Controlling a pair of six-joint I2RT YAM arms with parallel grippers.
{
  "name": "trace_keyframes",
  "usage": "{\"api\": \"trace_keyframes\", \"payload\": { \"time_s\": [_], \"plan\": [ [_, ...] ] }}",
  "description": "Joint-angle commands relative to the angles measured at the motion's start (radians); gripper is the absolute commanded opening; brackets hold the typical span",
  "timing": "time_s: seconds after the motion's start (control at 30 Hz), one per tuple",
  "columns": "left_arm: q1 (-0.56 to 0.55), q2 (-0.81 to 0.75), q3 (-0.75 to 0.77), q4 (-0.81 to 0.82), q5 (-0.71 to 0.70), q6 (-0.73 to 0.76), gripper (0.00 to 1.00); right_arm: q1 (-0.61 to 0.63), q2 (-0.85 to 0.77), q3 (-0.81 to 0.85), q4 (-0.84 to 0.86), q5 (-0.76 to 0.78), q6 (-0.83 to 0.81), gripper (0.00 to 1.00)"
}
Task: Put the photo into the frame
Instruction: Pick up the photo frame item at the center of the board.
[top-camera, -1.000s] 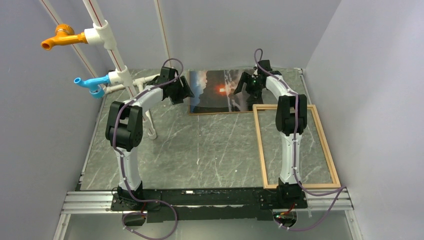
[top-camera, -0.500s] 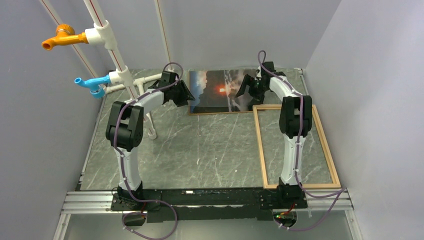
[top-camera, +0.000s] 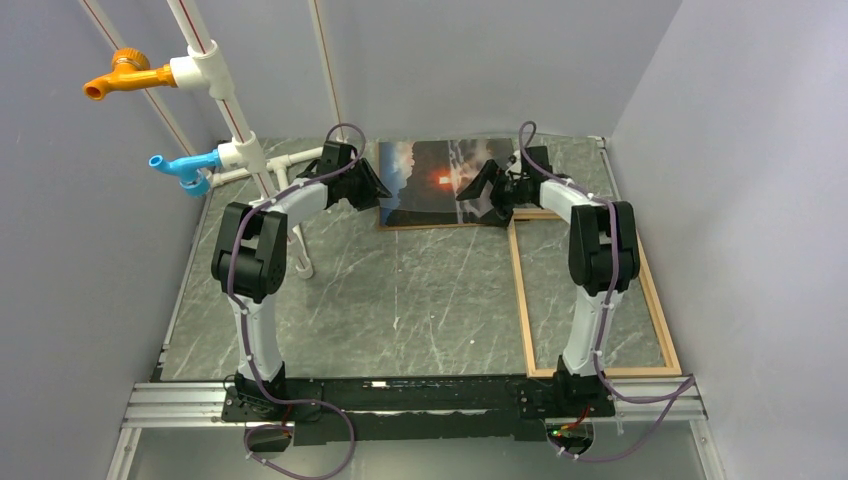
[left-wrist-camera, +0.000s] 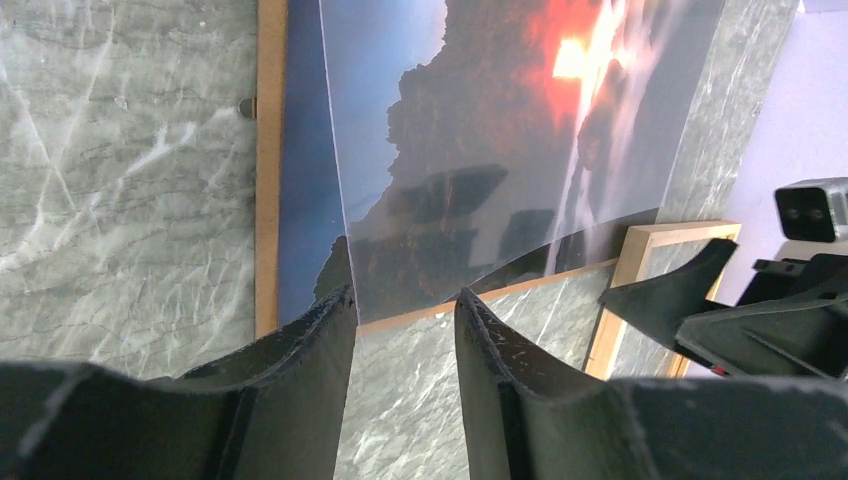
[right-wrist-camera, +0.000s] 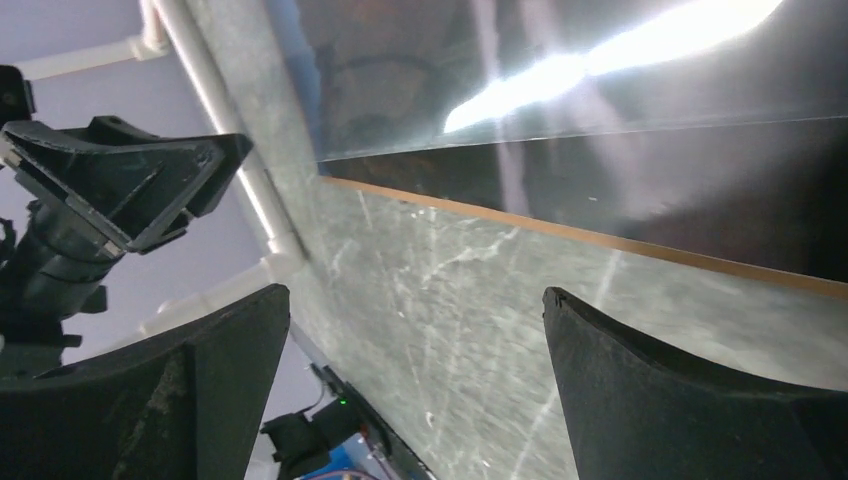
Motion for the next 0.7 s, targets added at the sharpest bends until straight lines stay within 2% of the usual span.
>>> {"api": "trace_keyframes", "payload": {
  "time_s": [0.0, 0.27, 0.37, 0.47, 0.67],
  "plan": [
    [0.001, -0.022, 0.046, 0.043, 0.033, -0.012, 0.45, 0.047, -0.030, -0.097, 0.320, -0.088, 0.249, 1.00],
    [0.001, -0.012, 0.071, 0.033, 0.057, 0.005, 0.45, 0.107, 0.051, -0.237, 0.775, -0.078, 0.581, 1.00],
    [0.000, -0.016, 0.072, 0.034, 0.061, 0.010, 0.45, 0.116, 0.101, -0.250, 0.958, -0.082, 0.675, 0.97],
    [0.000, -0.017, 0.075, 0.027, 0.064, 0.016, 0.45, 0.120, 0.152, -0.235, 1.015, -0.076, 0.725, 0.93],
    [0.000, -0.023, 0.062, 0.043, 0.070, 0.016, 0.45, 0.121, 0.210, -0.196, 1.025, -0.057, 0.756, 0.86]
  ]
}}
